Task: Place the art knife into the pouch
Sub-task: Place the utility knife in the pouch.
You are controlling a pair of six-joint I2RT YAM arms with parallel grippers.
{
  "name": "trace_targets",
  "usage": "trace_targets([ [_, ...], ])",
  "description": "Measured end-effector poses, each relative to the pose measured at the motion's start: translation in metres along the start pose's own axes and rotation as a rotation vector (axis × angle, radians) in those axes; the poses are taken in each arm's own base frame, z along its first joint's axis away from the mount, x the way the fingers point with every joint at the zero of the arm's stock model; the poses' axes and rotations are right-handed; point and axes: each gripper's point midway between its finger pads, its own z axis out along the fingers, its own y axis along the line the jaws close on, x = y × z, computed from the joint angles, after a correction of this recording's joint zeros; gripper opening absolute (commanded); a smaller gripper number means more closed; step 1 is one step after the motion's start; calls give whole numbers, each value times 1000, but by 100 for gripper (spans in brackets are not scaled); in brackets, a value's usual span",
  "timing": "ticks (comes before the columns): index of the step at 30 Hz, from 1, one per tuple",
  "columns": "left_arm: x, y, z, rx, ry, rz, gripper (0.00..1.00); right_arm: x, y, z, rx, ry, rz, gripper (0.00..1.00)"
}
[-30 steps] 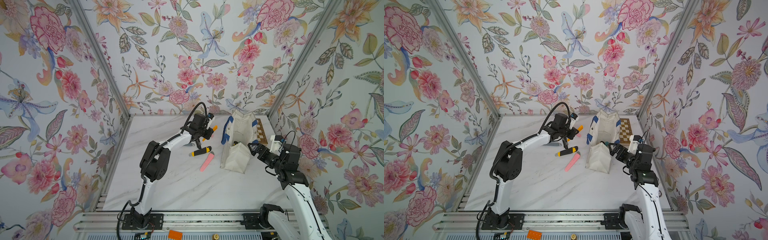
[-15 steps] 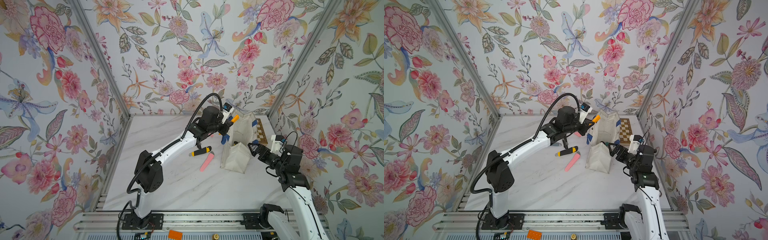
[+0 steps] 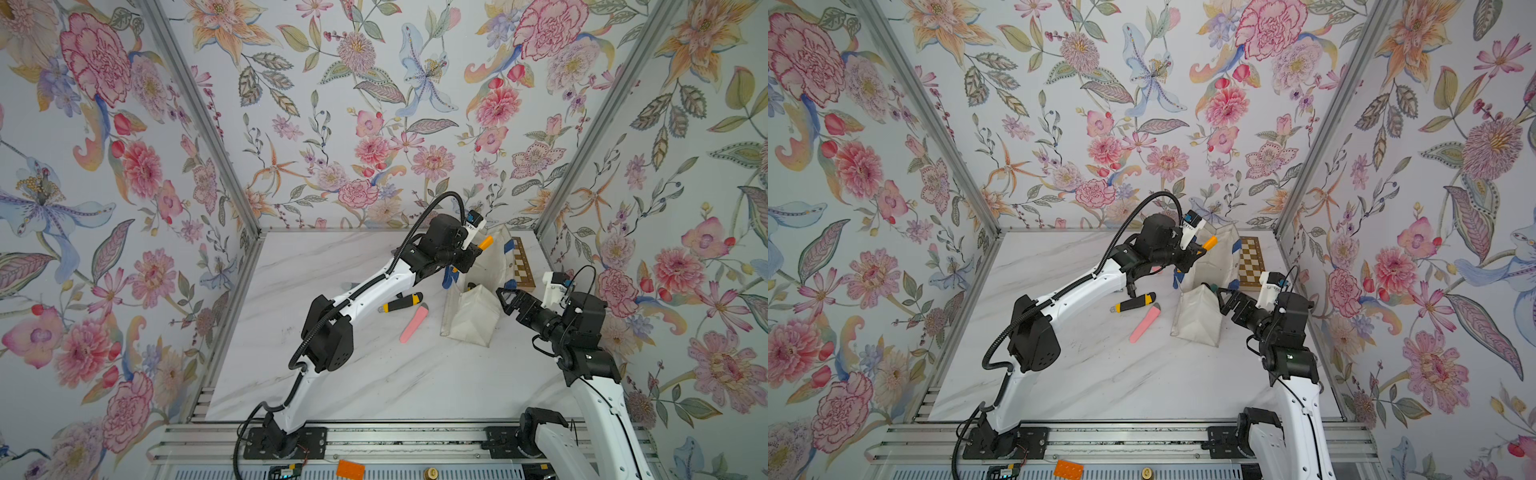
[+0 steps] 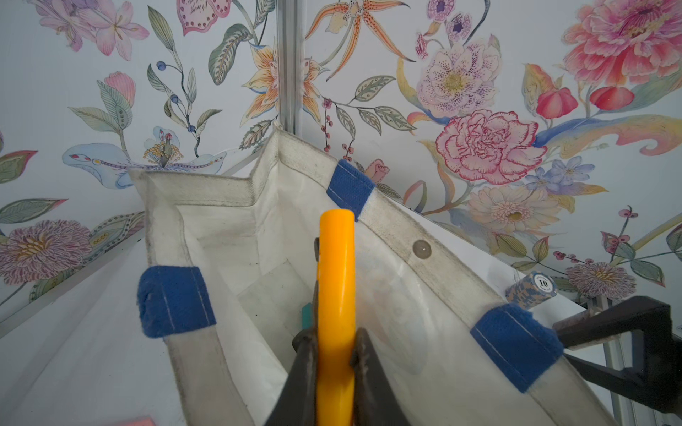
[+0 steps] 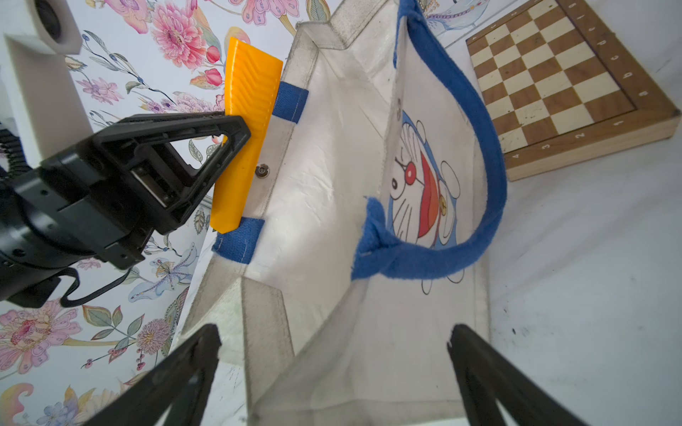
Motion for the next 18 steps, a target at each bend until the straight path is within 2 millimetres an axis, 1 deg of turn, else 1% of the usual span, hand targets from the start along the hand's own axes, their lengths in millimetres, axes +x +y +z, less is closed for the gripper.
trace_targets([
  [2,3,1,4,0,10,-9,0,3,-2,1,3,6,3,99],
  [3,4,1,5,0,14,-11,2,4,-3,1,5,9,4,99],
  [4,5,2,6,-1,17,-14,11,5,-3,1,7,12,4,99],
  [7,6,2,6,-2,22,-19,40,7,-5,1,15,21,-1,99],
  [11,4,2,5,-5,22,-22,71,8,-8,-2,29,20,-10,99],
  [13,4,2,5,-6,23,-20,83,8,-7,-5,33,13,-15,99],
  [15,5,4,5,-18,27,-11,98,7,-7,-8,37,0,-23,99],
  [18,6,11,1,-63,32,2,99,5,-5,-13,40,-16,-33,99],
])
